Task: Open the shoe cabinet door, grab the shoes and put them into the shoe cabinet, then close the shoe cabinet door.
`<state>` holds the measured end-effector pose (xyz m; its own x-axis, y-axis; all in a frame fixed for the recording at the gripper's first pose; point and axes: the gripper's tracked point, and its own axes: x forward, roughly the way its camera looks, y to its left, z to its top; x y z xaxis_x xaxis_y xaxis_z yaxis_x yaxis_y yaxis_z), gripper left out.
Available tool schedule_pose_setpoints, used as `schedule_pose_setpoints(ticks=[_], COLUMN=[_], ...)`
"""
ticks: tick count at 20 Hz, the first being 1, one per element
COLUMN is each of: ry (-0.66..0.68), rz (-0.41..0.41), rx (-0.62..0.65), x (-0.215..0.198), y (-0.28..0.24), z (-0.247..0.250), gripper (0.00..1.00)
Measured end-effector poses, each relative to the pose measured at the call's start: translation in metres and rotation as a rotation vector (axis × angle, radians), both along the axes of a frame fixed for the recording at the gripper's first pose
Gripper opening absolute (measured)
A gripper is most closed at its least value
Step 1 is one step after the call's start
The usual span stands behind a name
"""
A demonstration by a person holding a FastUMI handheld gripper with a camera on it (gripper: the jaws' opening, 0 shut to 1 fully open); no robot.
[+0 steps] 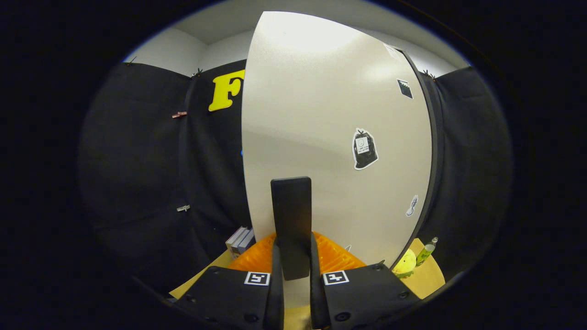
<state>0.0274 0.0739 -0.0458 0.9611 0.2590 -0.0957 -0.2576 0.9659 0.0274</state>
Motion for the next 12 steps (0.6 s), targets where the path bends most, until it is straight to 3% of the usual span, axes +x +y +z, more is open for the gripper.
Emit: schedule_pose_setpoints(ticks=[6, 12], ry=[0.001, 0.003], rz=[0.06, 0.059], rx=[0.0, -0.008], x=[-0.038, -0.066], y=[-0.033, -0.083], z=[0.005, 0.003], gripper=[0.27, 0.26])
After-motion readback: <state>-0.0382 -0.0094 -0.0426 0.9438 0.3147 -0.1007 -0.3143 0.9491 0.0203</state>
